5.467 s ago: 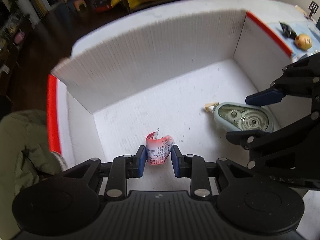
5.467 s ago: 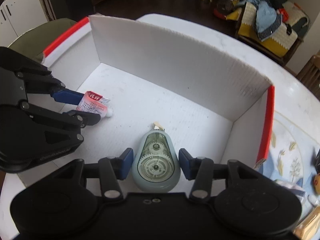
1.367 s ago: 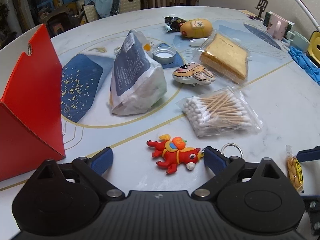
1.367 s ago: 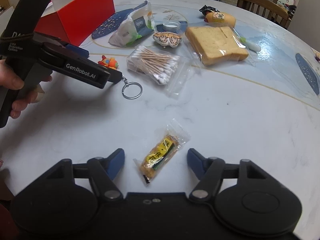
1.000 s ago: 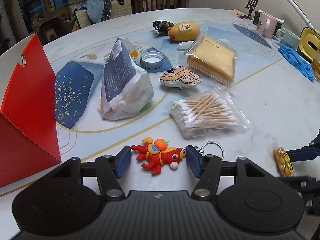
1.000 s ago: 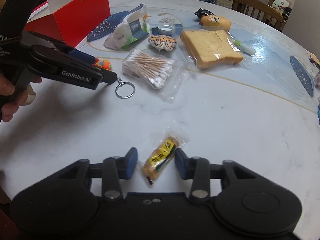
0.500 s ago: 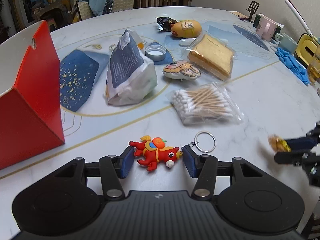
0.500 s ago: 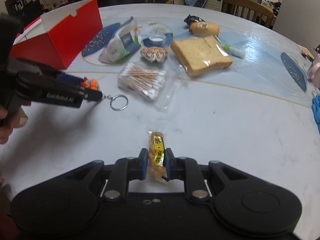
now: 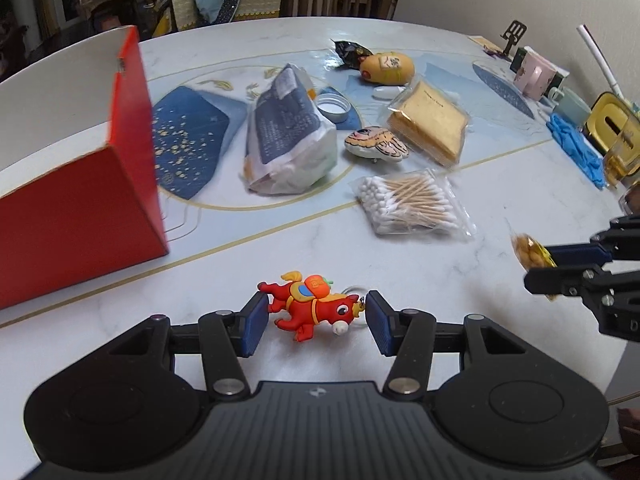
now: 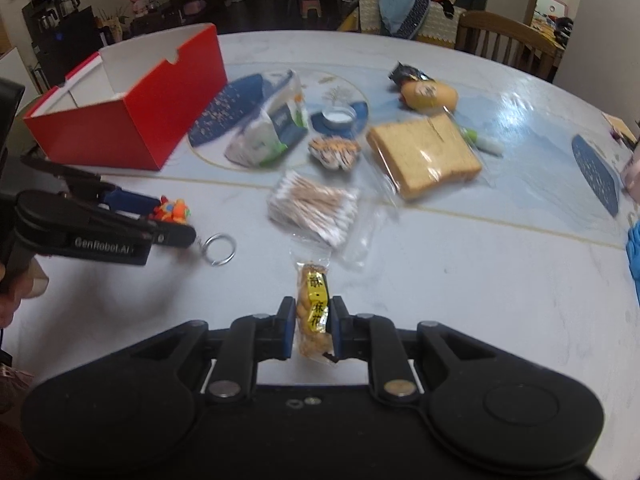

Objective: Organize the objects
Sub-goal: 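Carry the dragon keychain and snack packet with both tools over the box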

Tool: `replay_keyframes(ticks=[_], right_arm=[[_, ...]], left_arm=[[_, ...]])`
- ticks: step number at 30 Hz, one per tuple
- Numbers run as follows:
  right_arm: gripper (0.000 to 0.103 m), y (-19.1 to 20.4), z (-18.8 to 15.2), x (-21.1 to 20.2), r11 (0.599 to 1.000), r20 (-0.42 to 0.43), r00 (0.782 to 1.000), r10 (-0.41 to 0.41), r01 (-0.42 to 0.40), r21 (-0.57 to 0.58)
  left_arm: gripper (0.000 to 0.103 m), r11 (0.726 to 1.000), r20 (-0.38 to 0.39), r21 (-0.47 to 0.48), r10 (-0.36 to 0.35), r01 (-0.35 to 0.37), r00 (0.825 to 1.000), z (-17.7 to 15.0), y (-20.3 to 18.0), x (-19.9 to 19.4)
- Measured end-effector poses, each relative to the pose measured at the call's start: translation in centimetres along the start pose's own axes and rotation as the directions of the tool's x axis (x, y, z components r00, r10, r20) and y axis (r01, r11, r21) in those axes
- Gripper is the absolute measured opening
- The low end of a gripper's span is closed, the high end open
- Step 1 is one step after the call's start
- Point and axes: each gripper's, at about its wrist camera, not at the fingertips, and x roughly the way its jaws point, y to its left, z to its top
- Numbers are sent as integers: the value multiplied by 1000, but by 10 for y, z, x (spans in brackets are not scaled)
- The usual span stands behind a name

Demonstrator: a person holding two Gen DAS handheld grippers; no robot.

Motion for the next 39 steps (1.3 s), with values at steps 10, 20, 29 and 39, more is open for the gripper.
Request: replay_keyframes(ticks=[10,20,29,39], right_arm=[[17,33,36,-16,996,50,998,44,-40,-80],[17,73,77,-27,977,87,993,78,-59,-204],[17,109,128,-25,961,132,987,96,-57,-270],[17,158,184,4,950,144,983,115,-66,-305]], left_arm=[[52,999,52,-50,9,-7,999,10,31,-51],[52,998,107,-62,-1,8,994,27,71,-99],[52,996,129,-93,9,3,992,47,120,-127],[52,995,146,-82,76,-65,986,75,186,-144]])
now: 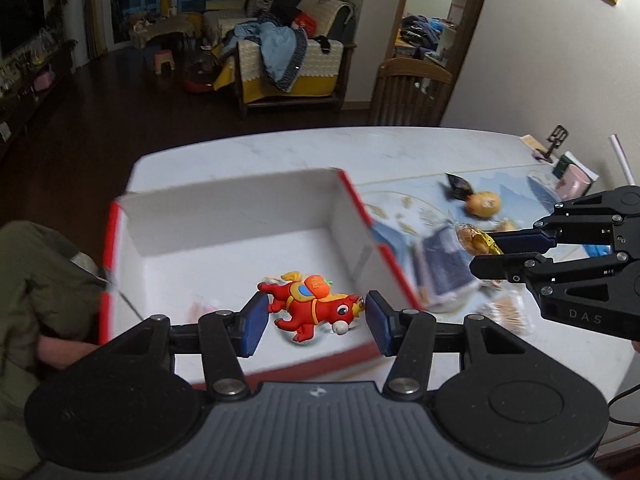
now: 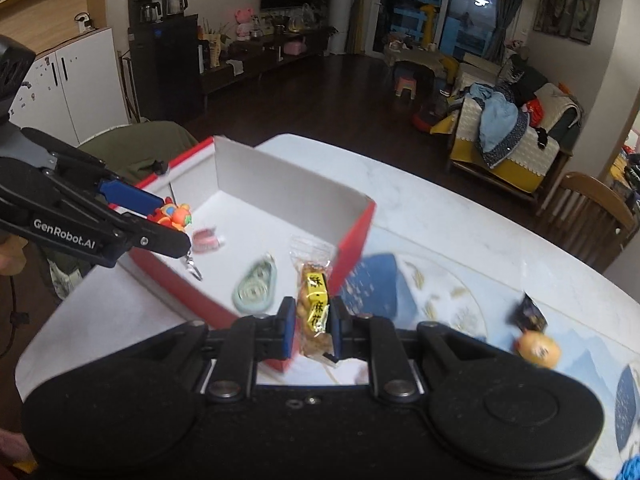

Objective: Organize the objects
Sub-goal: 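Carry the dragon keychain and snack packet with both tools over the box, then open both tools to drop the keychain and snack packet into the box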

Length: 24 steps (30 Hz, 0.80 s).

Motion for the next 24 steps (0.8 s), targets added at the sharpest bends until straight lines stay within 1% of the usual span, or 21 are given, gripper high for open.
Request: replay_keyframes(ticks=[6,10,13,16,19,22,24], right_arm=[[17,17,28,37,1000,-20,1000,3,-3,-12],[17,26,37,66,999,-13,999,31,-31,-19],[17,31,42,91,999,-54,998,33,-33,3],[17,40,45,115,1000,-99,995,16,-17,-4],[17,53,44,141,1000,-159,987,-6,1,-30],[17,63,42,161,998,-203,979,-21,10,-58],[17,67,40,173,998,-233,972,-22,8,-61]], left_arm=[[52,999,-3,-1,35,-35,999,17,36,11],[52,999,-14,-22,40,-40,999,23,57,29],[52,998,-15,-13,55,-56,998,25,66,43],[52,998,-18,9,69,-69,997,27,72,59],[52,997,-42,19,72,-71,997,30,79,77],[52,998,-74,27,64,-62,995,35,86,97],[52,997,-88,44,73,-69,993,36,87,109]])
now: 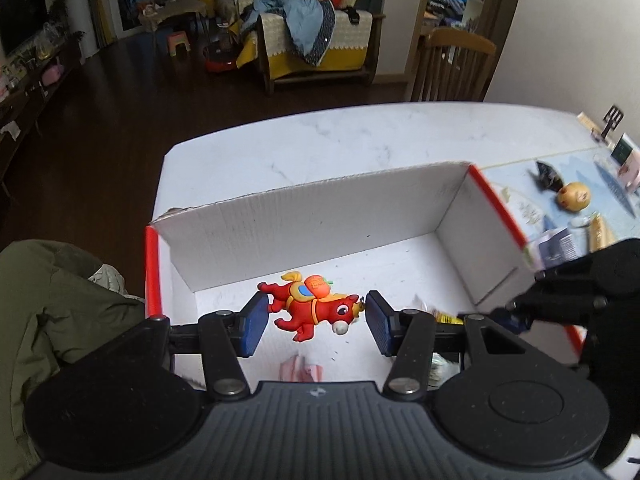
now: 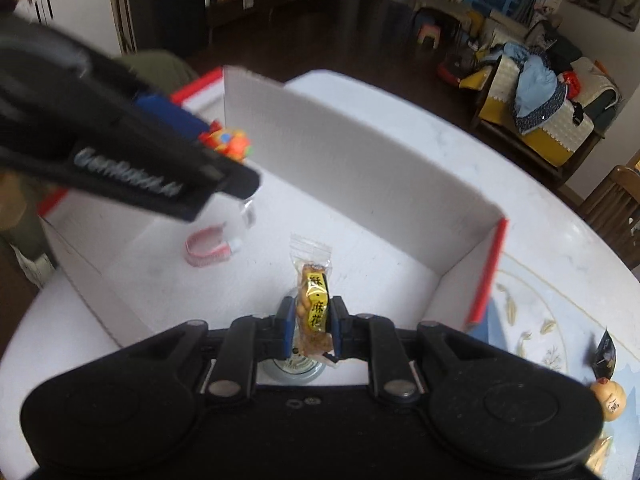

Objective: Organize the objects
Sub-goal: 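Open both tools to drop the keychain and snack packet into the box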

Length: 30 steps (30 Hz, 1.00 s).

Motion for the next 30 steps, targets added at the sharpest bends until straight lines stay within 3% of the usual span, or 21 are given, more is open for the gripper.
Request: replay_keyframes(ticks=[14,19,22,26,30], right_arm=[[20,10,-1,39,999,-129,992,-3,8,40],[32,7,-3,41,999,-140,990,-7,14,49],[46,5,-7,34,998,-116,993,0,8,61],[55,1,-10,19,998,-80,997,1,4,65],[60,-5,-10,3,997,-43,999,13,-9,78]], left_arm=[[52,1000,-161,-19,-1,-2,987,-8,8,59],[53,1000,-197,-17,2,-6,980,-12,4,64],[53,1000,-198,-23,2,-6,980,-14,3,65],[72,999,-172,-46,3,-11,985,-10,7,61],[73,997,-158,-79,-14,1,987,-7,9,56]])
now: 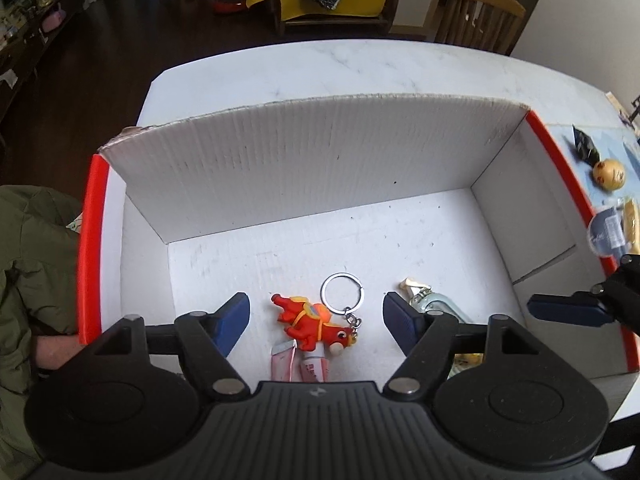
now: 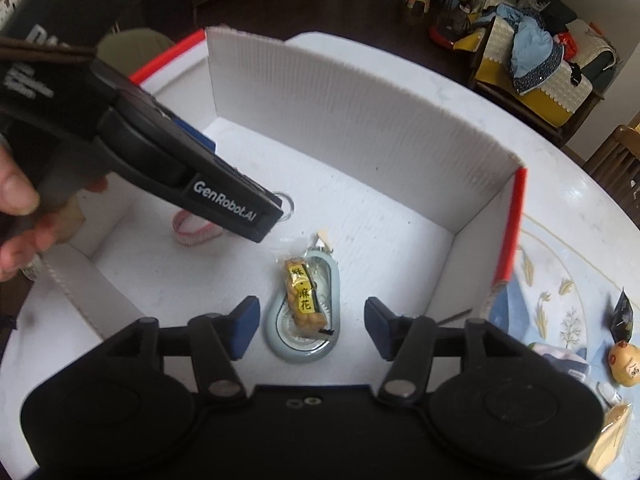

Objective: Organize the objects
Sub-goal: 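Open both tools to drop the keychain and snack packet into the box, then move both tools back over the table toward the bags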

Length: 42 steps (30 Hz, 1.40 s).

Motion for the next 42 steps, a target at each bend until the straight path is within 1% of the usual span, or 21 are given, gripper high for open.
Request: replay_keyframes(ticks=[7,8,11,12,14,18,22,25,31,35,38,40,42], right_arm=[[66,-7,-4,-39,999,75,997,35,-36,16],[69,-7,-6,-45,999,89,995,40,-42,20],[74,-9,-12,-69,998,130,990,59,-63,29],[77,-11,-14,-77,997,146,987,65,-70,33],[80,-14,-19,-93,996,175,982,73,-82,43],[84,-23,-34,-119,993,211,974,83,-99,65],[85,-33,-53,-137,991,228,970,89,-109,78],[85,-41,-68,-146,989,236,967,91,-115,89],[86,-62,-98,-162,985,265,958,112,-141,95],[86,-80,-119,-171,984,278,953,120,-152,97],[86,-95,-139,-176,984,287,951,112,-146,99],[87,-106,-153,-180,985,294,951,101,-136,102],[89,-118,-166,-181,985,293,951,93,-131,113]], left_arm=[[73,1000,47,2,-29,29,998,-7,-4,-28],[73,999,57,2,-34,34,998,-9,-4,-34],[80,998,95,-20,-63,65,993,-13,-5,-52],[80,997,110,-23,-69,72,992,-15,-5,-58],[80,998,132,-17,-65,68,989,-19,-9,-70],[80,998,167,-5,-56,57,984,-28,-17,-91],[80,999,205,-5,-44,46,978,-38,-27,-110],[80,999,218,-10,-39,43,975,-45,-35,-121],[81,999,236,-36,-18,27,972,-59,-59,-136],[81,999,261,-44,17,-5,965,-70,-85,-143],[81,999,275,-33,13,-4,961,-75,-108,-147],[84,1000,281,-29,5,3,960,-78,-124,-148],[85,1000,286,-24,-2,10,958,-80,-140,-148]])
